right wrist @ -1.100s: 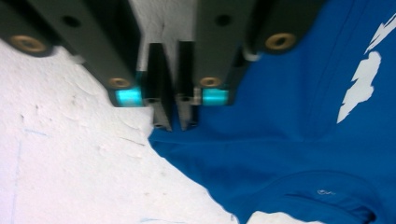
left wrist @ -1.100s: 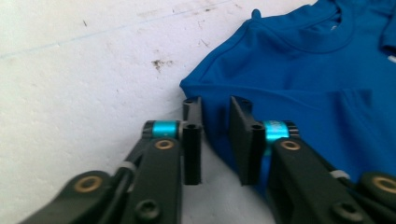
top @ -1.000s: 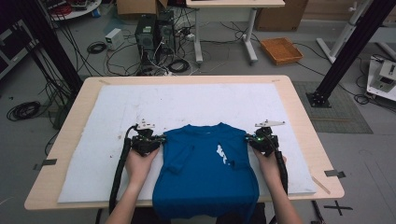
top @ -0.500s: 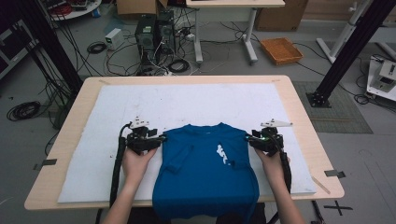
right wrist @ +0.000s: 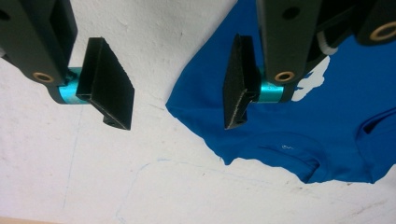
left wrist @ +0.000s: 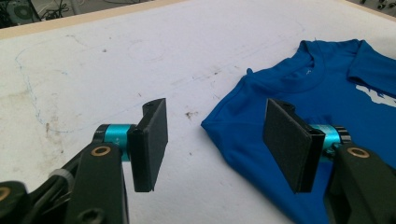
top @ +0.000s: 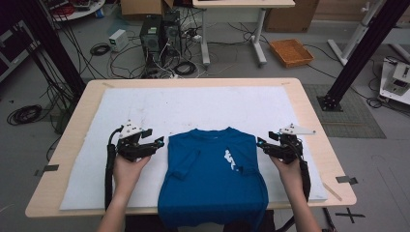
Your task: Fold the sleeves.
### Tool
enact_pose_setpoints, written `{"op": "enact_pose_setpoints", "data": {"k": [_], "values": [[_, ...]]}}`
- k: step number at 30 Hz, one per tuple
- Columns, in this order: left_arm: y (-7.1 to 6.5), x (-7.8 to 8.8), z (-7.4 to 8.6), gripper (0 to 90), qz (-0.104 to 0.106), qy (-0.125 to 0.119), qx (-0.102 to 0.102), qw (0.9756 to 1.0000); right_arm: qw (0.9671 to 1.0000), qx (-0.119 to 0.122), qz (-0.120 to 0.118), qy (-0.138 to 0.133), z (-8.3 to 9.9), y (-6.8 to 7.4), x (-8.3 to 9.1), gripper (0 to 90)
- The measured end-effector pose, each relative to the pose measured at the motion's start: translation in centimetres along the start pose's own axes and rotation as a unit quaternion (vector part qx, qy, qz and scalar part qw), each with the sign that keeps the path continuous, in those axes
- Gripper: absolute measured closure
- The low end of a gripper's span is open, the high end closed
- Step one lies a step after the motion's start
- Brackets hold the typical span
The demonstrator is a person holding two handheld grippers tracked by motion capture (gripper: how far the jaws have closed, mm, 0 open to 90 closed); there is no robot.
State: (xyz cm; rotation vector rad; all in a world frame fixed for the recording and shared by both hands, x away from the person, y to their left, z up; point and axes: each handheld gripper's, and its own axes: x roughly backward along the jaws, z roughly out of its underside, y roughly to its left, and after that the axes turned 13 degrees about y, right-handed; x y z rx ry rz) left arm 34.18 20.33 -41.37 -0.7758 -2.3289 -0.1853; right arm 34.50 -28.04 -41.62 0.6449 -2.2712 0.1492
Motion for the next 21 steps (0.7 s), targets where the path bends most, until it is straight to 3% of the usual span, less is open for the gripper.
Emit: {"op": "enact_pose_setpoints", "data": {"k": [21], "values": [[-1.1, -0.4, -0.5, 40.5, 0.008, -0.005, -0.016, 0.9998, 1.0000, -0.004, -0.002, -0.001, 0.0, 0.2, 0.0, 40.4]]}}
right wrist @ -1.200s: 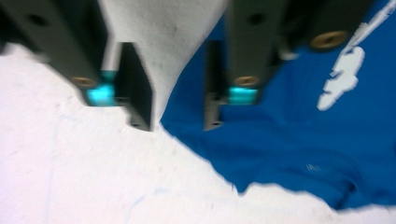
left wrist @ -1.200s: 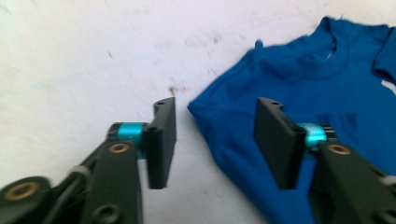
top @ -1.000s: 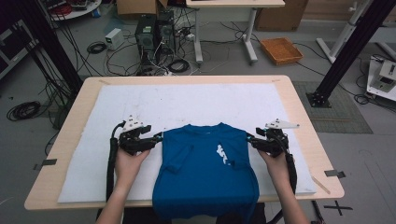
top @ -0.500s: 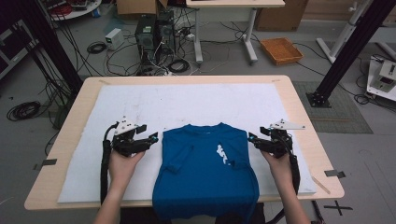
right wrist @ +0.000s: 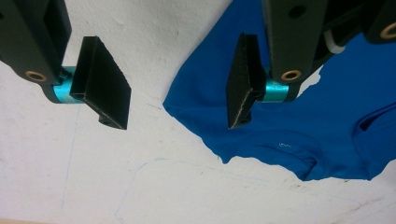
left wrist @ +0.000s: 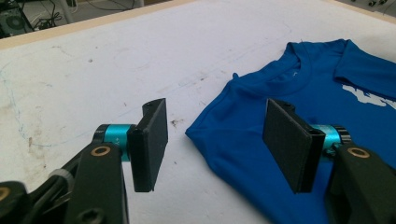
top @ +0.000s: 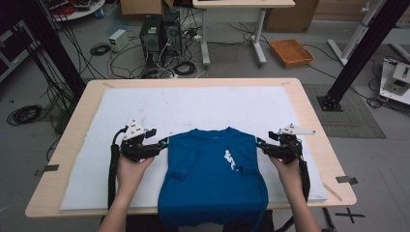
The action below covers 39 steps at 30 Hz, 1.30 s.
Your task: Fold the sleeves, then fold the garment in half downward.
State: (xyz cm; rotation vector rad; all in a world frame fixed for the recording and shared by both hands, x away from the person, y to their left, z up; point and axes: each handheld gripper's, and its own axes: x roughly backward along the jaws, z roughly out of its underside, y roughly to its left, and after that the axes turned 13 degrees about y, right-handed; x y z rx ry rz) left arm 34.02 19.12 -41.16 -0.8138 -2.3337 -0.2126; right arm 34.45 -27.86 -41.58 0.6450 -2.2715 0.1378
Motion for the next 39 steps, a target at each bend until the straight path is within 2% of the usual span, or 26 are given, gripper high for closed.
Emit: {"op": "enact_pose_setpoints", "data": {"k": [8, 10, 13, 15, 17, 19, 23, 24, 26, 27, 29, 32, 33, 35, 39], "values": [[-0.2, 0.0, 0.1, 40.5, 0.005, 0.004, -0.001, 1.0000, 1.0000, -0.008, -0.003, 0.000, 0.0, 0.1, 0.0, 40.5], [0.0, -0.1, -0.2, 40.5, 0.011, 0.001, 0.009, 0.9999, 1.0000, -0.005, -0.005, 0.000, -0.4, 0.1, -0.2, 41.7], [0.5, -0.8, -0.7, 40.9, 0.017, 0.011, 0.017, 0.9996, 1.0000, -0.006, -0.005, 0.002, -1.1, 0.0, -0.7, 45.1], [0.9, -1.5, -1.2, 42.8, 0.038, 0.018, 0.033, 0.9986, 0.9998, -0.012, -0.011, 0.007, -1.6, -0.1, -1.4, 48.0], [1.2, -2.2, -1.6, 46.2, 0.054, 0.019, 0.039, 0.9976, 0.9996, -0.017, -0.023, 0.008, -2.0, -0.3, -2.3, 50.8], [1.4, -3.1, -2.1, 46.2, 0.060, 0.023, 0.044, 0.9970, 0.9993, -0.020, -0.022, 0.023, -2.5, -0.4, -3.2, 51.1], [1.9, -4.9, -3.0, 46.2, 0.074, 0.044, 0.048, 0.9952, 0.9987, -0.016, -0.028, 0.038, -3.5, -0.5, -4.7, 52.0], [2.0, -5.4, -3.2, 46.3, 0.081, 0.047, 0.049, 0.9944, 0.9985, -0.018, -0.031, 0.041, -3.7, -0.6, -5.0, 52.2], [2.3, -6.3, -3.5, 46.3, 0.099, 0.067, 0.059, 0.9911, 0.9980, -0.018, -0.044, 0.043, -4.1, -0.6, -5.5, 54.4], [2.3, -6.3, -3.5, 46.3, 0.099, 0.067, 0.059, 0.9911, 0.9980, -0.018, -0.044, 0.043, -4.1, -0.6, -5.5, 54.4], [2.3, -7.2, -3.7, 46.4, 0.097, 0.083, 0.059, 0.9901, 0.9969, -0.023, -0.052, 0.053, -4.4, -0.5, -6.1, 54.6], [2.2, -8.4, -3.8, 49.5, 0.089, 0.100, 0.054, 0.9895, 0.9963, -0.009, -0.052, 0.068, -4.9, -0.3, -6.8, 55.4], [2.3, -8.6, -3.8, 52.4, 0.090, 0.106, 0.054, 0.9887, 0.9954, -0.009, -0.053, 0.079, -5.2, -0.1, -7.3, 57.6], [2.4, -9.0, -3.8, 52.6, 0.084, 0.116, 0.059, 0.9879, 0.9952, -0.006, -0.052, 0.083, -5.2, -0.2, -7.5, 59.0], [2.3, -9.5, -4.1, 60.1, 0.080, 0.134, 0.047, 0.9866, 0.9941, -0.002, -0.043, 0.099, -5.4, -0.1, -8.1, 61.2]]}}
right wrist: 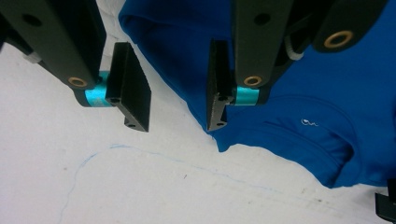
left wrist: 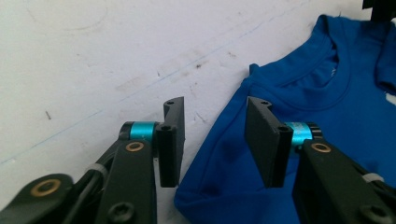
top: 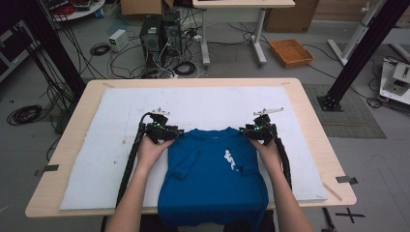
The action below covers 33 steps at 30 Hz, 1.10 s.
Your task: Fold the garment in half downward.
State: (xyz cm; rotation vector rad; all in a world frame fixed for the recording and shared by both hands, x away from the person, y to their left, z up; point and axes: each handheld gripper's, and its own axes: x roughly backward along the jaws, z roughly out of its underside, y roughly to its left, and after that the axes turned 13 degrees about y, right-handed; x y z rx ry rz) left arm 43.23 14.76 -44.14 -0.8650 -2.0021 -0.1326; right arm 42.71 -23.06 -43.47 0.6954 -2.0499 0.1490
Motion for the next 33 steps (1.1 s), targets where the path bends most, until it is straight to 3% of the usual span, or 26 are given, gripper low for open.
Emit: {"op": "enact_pose_setpoints", "data": {"k": [3, 10, 16, 19, 24, 29, 33], "values": [[-0.3, -0.1, -0.2, 62.4, -0.002, 0.007, -0.013, 0.9999, 1.0000, 0.002, -0.006, 0.003, 0.0, 0.1, -0.2, 61.3], [-0.3, -0.5, -0.2, 62.7, -0.016, 0.020, -0.020, 0.9995, 0.9997, 0.004, 0.002, 0.023, -0.1, 0.2, -0.8, 61.1], [-0.5, -0.4, -0.1, 75.5, -0.035, 0.024, -0.032, 0.9986, 0.9988, 0.026, 0.028, 0.031, -0.1, 0.6, -1.2, 66.5], [-0.7, -0.4, -0.1, 83.4, -0.040, 0.031, -0.049, 0.9975, 0.9982, 0.038, 0.032, 0.033, -0.1, 0.7, -1.2, 73.4], [-0.9, -0.5, -0.1, 87.2, -0.036, 0.028, -0.045, 0.9980, 0.9984, 0.043, 0.028, 0.025, -0.1, 1.0, -1.1, 84.8], [-0.7, -0.4, -0.1, 87.9, -0.031, 0.020, -0.047, 0.9982, 0.9987, 0.044, 0.025, 0.011, -0.2, 0.9, -0.8, 88.6], [-0.1, -0.1, -0.2, 88.0, -0.027, 0.008, -0.035, 0.9990, 0.9991, 0.037, 0.022, 0.005, -0.3, 0.5, -0.9, 89.0]]}}
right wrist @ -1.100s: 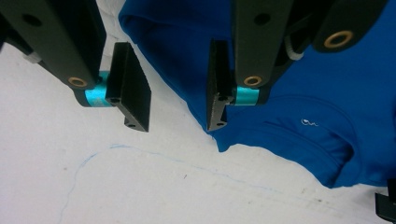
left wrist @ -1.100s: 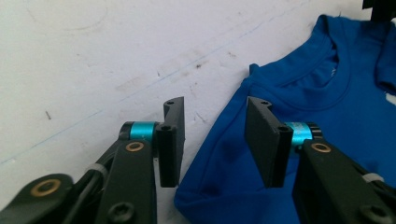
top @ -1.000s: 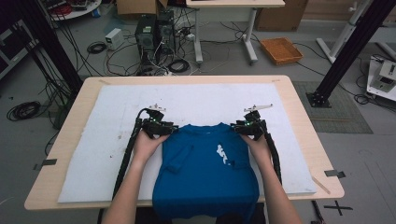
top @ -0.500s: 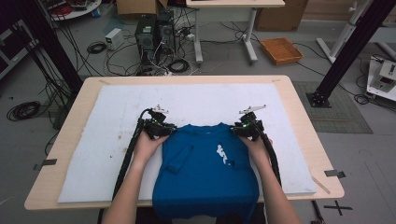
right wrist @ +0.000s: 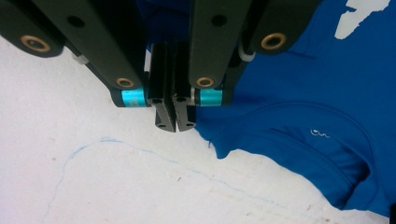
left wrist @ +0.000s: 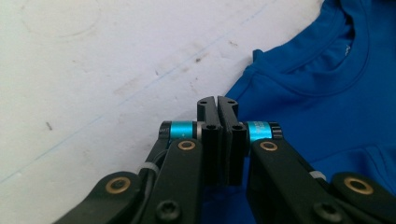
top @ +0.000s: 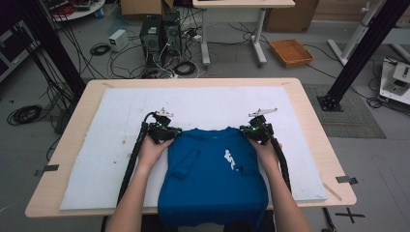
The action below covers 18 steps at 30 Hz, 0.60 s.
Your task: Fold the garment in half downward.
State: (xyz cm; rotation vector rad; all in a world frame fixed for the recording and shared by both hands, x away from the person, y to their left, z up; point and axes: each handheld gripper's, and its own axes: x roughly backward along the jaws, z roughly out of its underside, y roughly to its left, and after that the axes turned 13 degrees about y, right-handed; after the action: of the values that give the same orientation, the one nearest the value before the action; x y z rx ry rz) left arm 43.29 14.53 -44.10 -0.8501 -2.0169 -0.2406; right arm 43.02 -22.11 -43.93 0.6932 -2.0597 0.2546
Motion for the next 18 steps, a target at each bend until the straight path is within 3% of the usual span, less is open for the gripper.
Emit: {"op": "enact_pose_setpoints", "data": {"k": [5, 11, 18], "values": [[0.7, 0.2, -0.2, 88.1, -0.002, -0.012, 0.008, 0.9999, 0.9998, -0.014, -0.010, -0.006, -0.4, -0.6, -0.3, 89.4], [1.4, 0.4, -1.1, 88.1, -0.012, -0.030, 0.014, 0.9994, 0.9998, -0.004, 0.000, -0.021, -2.1, -0.5, 0.0, 89.4], [1.9, 0.9, -1.7, 88.1, -0.016, -0.040, 0.016, 0.9989, 0.9995, -0.015, -0.002, -0.028, -3.3, -0.8, 0.3, 89.4]]}}
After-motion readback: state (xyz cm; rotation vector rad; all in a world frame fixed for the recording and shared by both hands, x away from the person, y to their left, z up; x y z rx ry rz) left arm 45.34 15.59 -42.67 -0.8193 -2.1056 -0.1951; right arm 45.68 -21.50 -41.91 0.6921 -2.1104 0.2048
